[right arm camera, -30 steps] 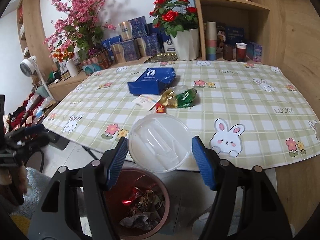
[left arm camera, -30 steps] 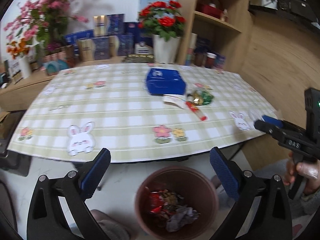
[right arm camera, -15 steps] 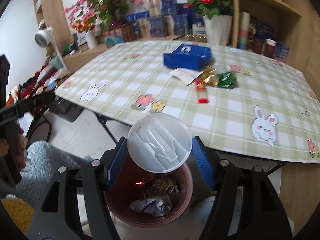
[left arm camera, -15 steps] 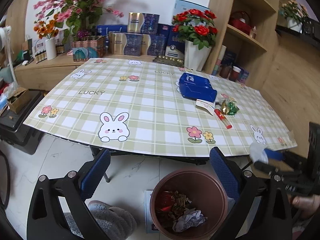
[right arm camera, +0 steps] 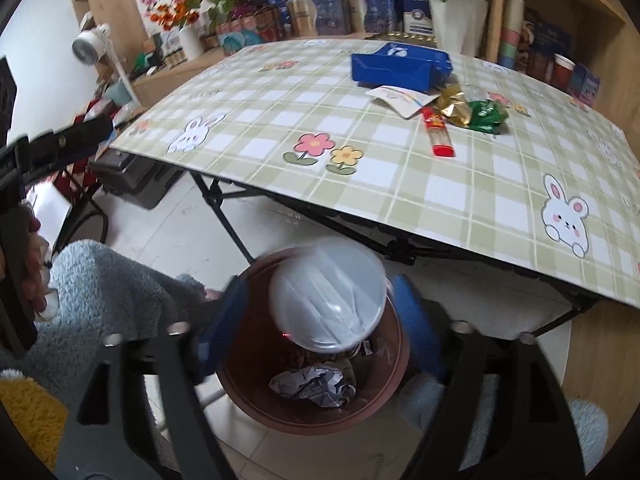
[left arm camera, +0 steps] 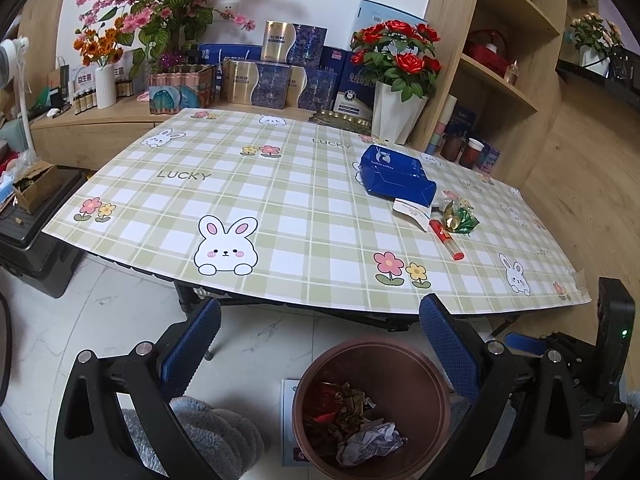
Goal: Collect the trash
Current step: 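Carry the clear lid over the bin with the right tool and release, then grasp the red lighter with the right tool while the left tool reaches toward the blue box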
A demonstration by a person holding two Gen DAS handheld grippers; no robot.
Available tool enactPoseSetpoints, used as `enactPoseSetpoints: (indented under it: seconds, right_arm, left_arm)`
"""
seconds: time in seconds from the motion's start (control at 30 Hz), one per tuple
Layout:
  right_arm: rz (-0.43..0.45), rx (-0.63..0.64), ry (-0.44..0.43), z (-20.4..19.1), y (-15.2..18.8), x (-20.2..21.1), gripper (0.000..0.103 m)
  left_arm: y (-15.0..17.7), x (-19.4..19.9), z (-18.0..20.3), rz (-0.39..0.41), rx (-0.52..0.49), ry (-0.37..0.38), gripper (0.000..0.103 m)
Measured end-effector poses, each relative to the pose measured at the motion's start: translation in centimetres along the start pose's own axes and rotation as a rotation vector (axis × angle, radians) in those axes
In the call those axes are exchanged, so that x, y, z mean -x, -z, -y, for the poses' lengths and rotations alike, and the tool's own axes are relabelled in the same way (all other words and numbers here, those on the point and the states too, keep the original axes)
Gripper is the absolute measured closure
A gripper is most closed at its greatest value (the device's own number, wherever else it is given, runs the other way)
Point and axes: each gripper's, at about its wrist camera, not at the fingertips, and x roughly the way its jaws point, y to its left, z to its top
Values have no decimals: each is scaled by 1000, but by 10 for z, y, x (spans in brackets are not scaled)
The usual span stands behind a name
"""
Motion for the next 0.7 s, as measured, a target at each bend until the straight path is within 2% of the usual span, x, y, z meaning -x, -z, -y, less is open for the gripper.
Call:
enactPoseSetpoints:
  seconds: [0.2,0.7]
  right_arm:
    - [32,-59,18,17,1,8,7]
    - [57,-156,71,50,7,5,6]
  left_arm:
    - [2,-6,11,-18,-22,4,6]
    - [8,-22,26,-71,-64,-10,6]
